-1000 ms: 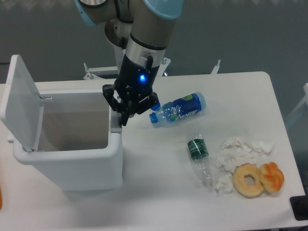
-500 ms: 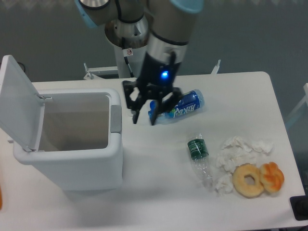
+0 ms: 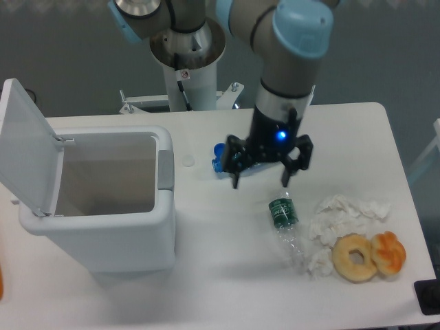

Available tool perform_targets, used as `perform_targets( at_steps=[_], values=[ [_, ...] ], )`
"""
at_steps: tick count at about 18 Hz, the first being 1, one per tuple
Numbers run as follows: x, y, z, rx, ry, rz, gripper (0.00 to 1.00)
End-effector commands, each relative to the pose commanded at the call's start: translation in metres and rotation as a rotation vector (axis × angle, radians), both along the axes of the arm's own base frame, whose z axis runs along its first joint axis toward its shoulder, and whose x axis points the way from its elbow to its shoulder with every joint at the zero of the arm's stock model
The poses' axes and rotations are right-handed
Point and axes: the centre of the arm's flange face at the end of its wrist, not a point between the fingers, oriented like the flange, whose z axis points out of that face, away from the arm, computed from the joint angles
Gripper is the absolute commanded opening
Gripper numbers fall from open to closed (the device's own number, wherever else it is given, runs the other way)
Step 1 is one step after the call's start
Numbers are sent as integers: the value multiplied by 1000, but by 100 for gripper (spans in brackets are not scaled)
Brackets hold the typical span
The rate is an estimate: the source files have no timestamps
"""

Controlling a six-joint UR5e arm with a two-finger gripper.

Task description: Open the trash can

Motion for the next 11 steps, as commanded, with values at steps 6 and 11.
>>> perform_targets(
  at_steps=[6, 11],
  values=[
    [-65, -46, -36, -30, 11, -50, 100],
    [-107, -92, -34, -61, 80, -265, 100]
  ],
)
